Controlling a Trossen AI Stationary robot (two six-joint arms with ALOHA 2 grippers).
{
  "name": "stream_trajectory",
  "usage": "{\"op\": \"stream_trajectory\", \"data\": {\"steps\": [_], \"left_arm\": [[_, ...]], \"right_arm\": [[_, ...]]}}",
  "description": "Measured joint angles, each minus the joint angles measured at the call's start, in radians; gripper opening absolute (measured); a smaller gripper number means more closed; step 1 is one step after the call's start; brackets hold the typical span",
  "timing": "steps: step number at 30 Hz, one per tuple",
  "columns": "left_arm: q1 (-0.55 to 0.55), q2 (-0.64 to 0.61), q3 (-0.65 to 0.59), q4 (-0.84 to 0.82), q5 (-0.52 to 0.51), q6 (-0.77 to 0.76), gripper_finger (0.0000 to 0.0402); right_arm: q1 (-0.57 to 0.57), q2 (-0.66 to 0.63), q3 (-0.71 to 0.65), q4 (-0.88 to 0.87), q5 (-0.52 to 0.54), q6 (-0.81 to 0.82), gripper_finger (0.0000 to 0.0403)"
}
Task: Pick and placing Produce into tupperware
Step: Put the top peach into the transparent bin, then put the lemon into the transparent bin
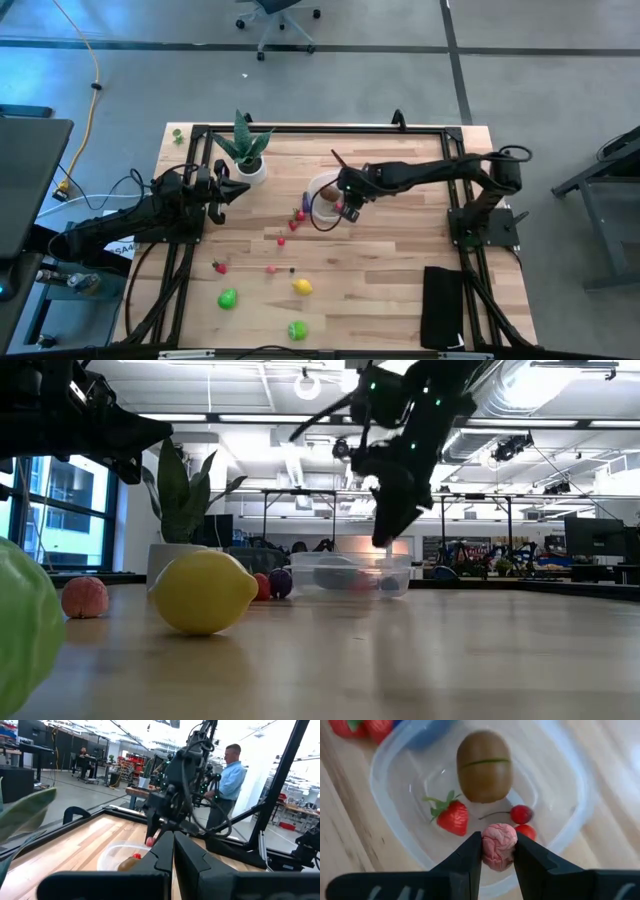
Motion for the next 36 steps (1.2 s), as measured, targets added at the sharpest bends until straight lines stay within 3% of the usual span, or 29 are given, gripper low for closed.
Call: {"op": "stream_trajectory", "data": {"steps": [13, 26, 36], "left_arm": [[0.000, 0.000, 0.000, 0.000, 0.000, 0.000, 0.0003], [0.000, 0.000, 0.000, 0.000, 0.000, 0.000, 0.0003], [0.000, 0.000, 0.000, 0.000, 0.000, 0.000, 0.0003]], "right_arm": [[-0.013, 0.096, 0.000, 0.042, -0.049, -0.070, 0.0091], [-0.015, 0.100, 0.000, 0.053, -0.035, -0.086, 0.0146], [0.001, 0.084, 0.044, 0.001, -0.010, -0.087, 0.0153]]}}
